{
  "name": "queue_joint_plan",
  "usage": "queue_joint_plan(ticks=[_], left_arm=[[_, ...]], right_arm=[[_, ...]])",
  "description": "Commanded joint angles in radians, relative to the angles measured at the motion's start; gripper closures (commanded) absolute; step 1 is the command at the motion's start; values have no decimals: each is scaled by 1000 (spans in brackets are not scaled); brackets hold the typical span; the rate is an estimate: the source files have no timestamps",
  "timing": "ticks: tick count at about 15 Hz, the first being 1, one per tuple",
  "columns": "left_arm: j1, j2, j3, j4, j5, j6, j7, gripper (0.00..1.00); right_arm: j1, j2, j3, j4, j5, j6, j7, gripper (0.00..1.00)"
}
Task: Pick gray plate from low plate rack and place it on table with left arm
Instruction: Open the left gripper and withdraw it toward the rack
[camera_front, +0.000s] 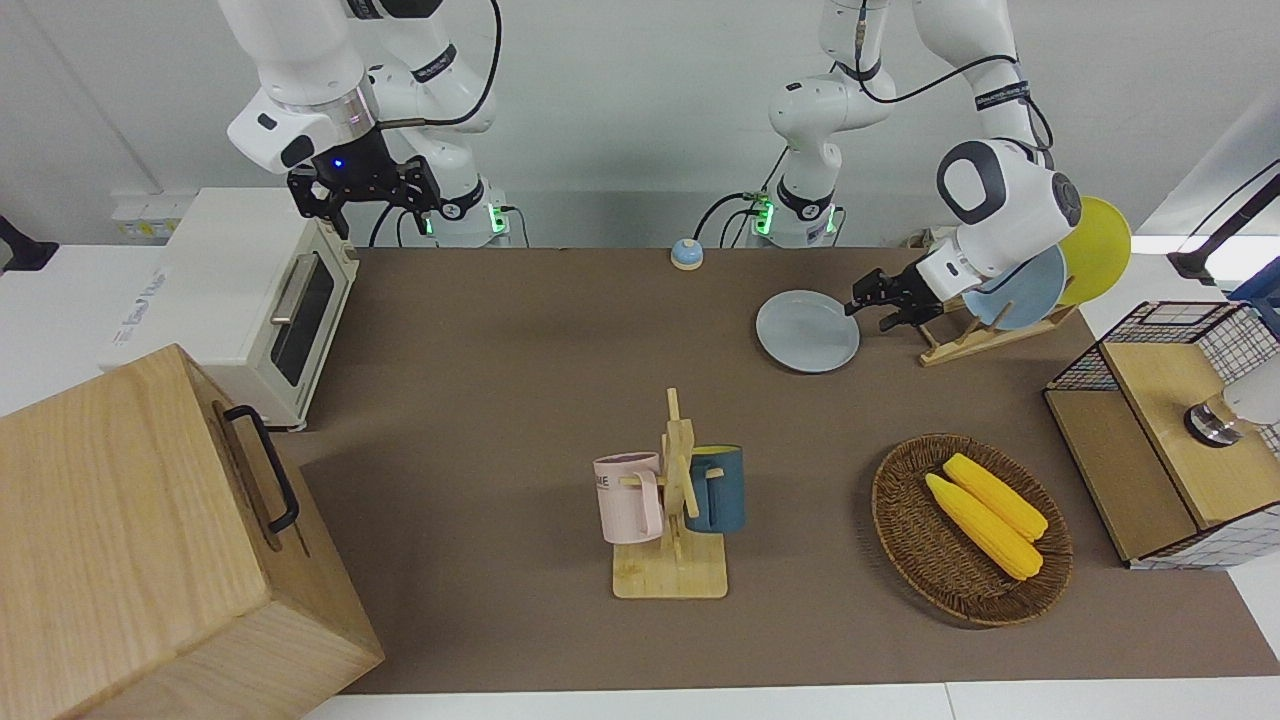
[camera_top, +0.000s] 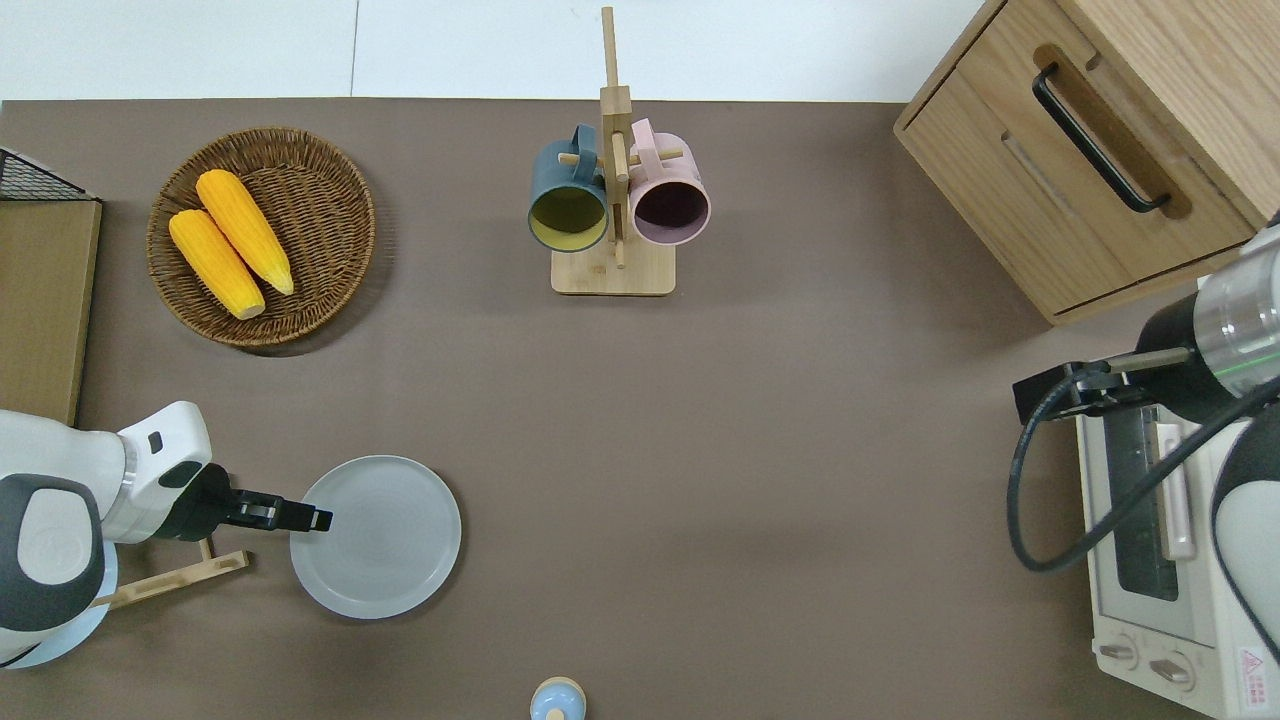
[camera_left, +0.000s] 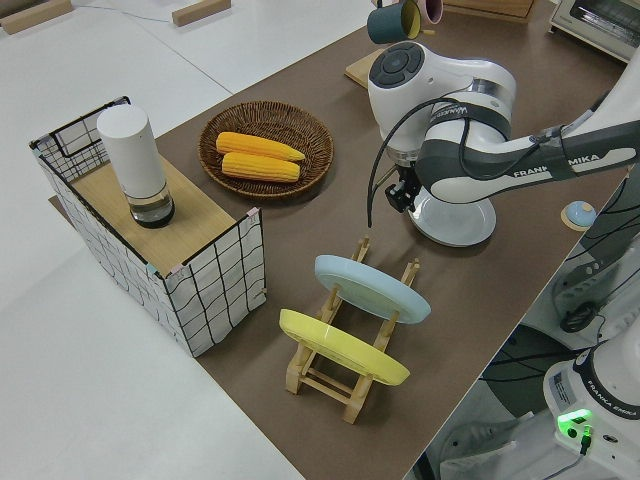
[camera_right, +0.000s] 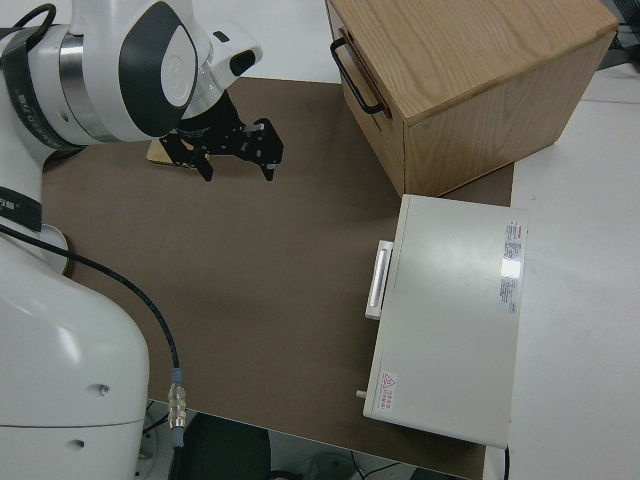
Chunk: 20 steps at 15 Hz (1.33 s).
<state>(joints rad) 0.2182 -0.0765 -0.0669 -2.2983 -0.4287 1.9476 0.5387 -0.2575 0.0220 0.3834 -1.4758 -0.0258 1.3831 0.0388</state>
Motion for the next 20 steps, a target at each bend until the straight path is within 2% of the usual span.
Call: queue_joint_plan(ticks=[1, 4, 6, 7, 9, 15, 20], left_arm=[[3, -17, 2, 74, 85, -19, -67, 103], [-11, -35, -5, 138, 180, -59, -160, 22], [-17, -42, -10, 203, 250, -110, -213, 19], [-17, -42, -30, 261, 299, -155, -251, 17], [-17, -42, -40, 331, 352, -203, -279, 13], [-17, -42, -59, 473, 416, -285, -292, 9], [-17, -31, -100, 581, 439, -346, -290, 7]], right_arm=[[-25, -4, 22, 6, -6, -12, 12, 17], [-25, -4, 22, 8, -6, -12, 12, 17], [-25, -2, 20, 6, -6, -12, 12, 17], [-25, -2, 22, 6, -6, -12, 12, 17], [-25, -4, 20, 8, -6, -12, 12, 17], [-25, -2, 22, 8, -6, -12, 12, 17], [-25, -4, 20, 6, -6, -12, 12, 17]])
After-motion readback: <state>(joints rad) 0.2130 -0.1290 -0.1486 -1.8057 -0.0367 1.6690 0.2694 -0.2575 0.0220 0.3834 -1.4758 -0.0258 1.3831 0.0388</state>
